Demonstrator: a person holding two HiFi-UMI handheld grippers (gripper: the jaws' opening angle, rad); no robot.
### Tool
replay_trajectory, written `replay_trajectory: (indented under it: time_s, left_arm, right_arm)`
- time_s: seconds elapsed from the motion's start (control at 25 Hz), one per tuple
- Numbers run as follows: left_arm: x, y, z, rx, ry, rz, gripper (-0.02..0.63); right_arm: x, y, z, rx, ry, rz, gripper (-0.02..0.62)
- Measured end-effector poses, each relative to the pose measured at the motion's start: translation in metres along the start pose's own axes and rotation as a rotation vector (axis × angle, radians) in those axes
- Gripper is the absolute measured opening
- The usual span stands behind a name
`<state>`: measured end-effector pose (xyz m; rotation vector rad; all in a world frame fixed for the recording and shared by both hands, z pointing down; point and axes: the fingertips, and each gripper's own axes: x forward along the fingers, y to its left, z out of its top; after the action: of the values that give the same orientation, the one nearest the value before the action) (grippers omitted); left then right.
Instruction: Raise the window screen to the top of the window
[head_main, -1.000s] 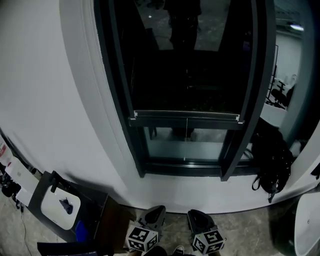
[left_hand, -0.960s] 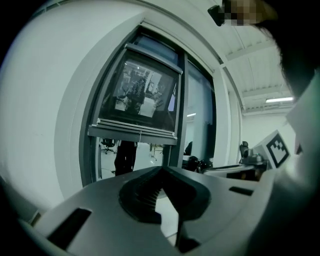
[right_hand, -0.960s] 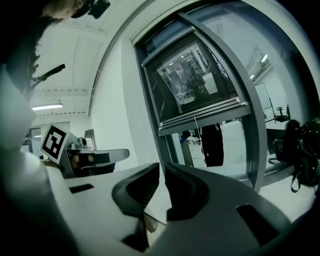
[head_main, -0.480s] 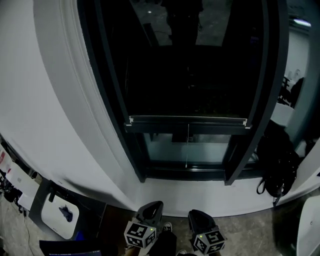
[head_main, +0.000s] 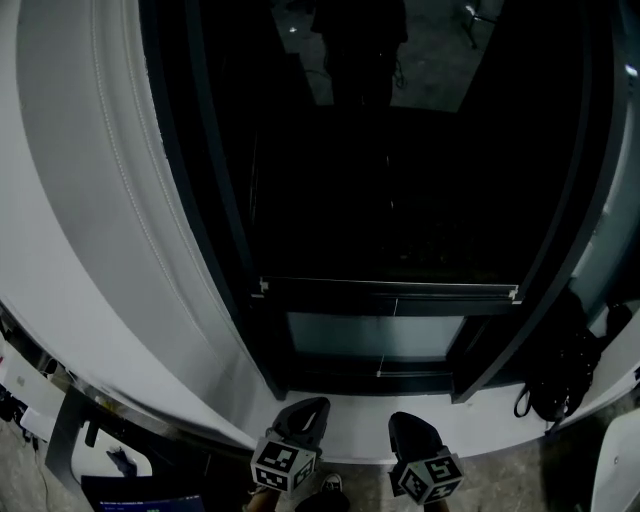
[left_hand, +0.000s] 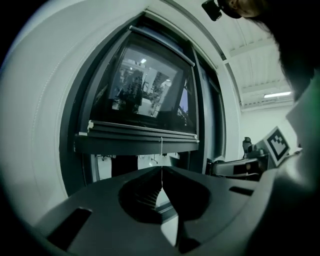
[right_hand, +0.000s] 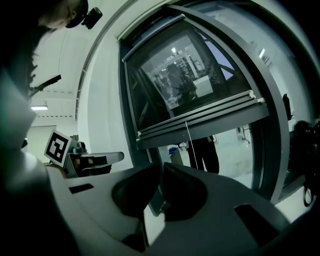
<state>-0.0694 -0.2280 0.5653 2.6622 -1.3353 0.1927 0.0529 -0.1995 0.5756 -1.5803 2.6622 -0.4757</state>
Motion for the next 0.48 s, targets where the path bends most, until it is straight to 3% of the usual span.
replay_trajectory:
  time_s: [0.12, 0.24, 0.48]
  left_arm:
    - [0.02, 0.037, 0.021, 0.067, -0.01, 0.004, 0.002]
    - [0.04, 0.073, 0.036, 0.166, -0.045, 0.031, 0.003]
    - [0.081, 0.111, 0.085, 0.423, -0.052, 0.051, 0.003]
  right_arm:
    - [0.027, -0.013, 0.013, -0.036, 0.001, -0.022, 0.029]
    - [0.044, -0.027, 0.024, -0.154, 0.011, -0.034, 0.029]
    - [0.066, -0.056, 0.079, -0.372, -0.023, -0.03, 0.029]
